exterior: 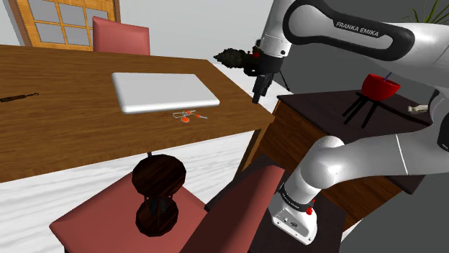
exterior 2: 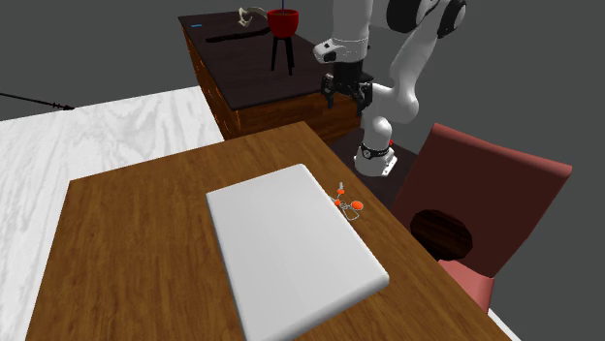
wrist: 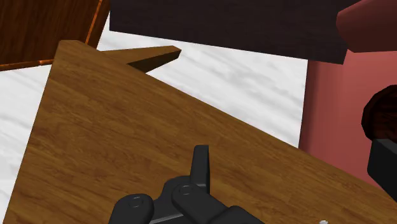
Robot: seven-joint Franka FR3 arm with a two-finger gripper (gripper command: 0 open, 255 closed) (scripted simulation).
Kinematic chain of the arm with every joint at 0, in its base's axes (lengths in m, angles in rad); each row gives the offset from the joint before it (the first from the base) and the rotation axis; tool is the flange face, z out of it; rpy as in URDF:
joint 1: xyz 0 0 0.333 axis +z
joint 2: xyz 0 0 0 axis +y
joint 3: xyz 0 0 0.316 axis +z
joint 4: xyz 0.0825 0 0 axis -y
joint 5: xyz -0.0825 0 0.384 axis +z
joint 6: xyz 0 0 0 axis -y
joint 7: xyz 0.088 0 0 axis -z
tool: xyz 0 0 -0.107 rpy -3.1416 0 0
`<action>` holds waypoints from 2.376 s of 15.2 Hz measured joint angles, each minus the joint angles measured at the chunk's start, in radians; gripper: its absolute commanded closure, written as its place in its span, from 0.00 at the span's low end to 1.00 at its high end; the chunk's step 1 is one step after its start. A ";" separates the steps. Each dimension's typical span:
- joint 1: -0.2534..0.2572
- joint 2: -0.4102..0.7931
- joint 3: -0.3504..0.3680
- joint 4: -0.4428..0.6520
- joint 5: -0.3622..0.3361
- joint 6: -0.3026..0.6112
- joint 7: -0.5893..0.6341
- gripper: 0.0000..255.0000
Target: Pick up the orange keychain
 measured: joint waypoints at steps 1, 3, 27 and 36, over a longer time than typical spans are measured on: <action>0.000 0.000 0.000 0.000 0.000 0.000 0.000 0.00; 0.017 0.037 0.004 0.004 0.001 0.038 -0.029 0.00; 0.198 0.533 0.070 0.104 0.004 0.507 -0.423 0.00; 0.198 0.533 0.070 0.109 0.005 0.508 -0.423 1.00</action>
